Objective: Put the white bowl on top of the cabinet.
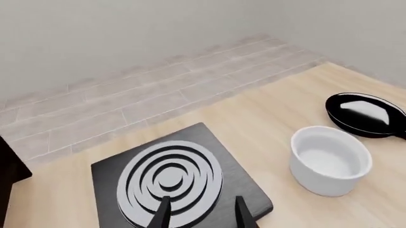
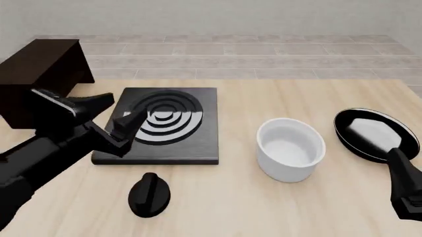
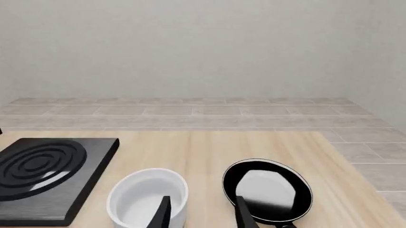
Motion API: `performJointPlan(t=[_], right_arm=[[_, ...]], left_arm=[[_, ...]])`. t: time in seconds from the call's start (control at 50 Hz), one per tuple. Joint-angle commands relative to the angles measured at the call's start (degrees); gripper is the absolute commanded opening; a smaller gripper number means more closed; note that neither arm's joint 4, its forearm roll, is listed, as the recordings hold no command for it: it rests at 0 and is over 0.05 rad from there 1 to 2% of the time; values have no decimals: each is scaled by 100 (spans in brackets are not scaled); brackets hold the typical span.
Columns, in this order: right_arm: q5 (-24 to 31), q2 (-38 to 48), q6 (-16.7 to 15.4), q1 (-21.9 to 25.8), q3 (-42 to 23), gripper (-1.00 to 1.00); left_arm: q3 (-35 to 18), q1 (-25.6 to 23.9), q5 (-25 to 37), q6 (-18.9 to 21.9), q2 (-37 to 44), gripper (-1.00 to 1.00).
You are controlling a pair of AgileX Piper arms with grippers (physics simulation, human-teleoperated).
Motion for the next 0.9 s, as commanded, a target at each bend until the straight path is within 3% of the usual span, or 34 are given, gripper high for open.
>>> performJointPlan(t=[0.02, 0.48, 0.9], right_arm=[[1, 6, 0, -1, -6, 100], [-57, 54, -1, -2, 4, 100], [-48, 42, -2, -1, 6, 100]], left_arm=[[-625, -368, 146, -34, 818, 100], [-1930, -1190, 995, -77, 2014, 100], [-2985, -1408, 1702, -321, 2490, 100]])
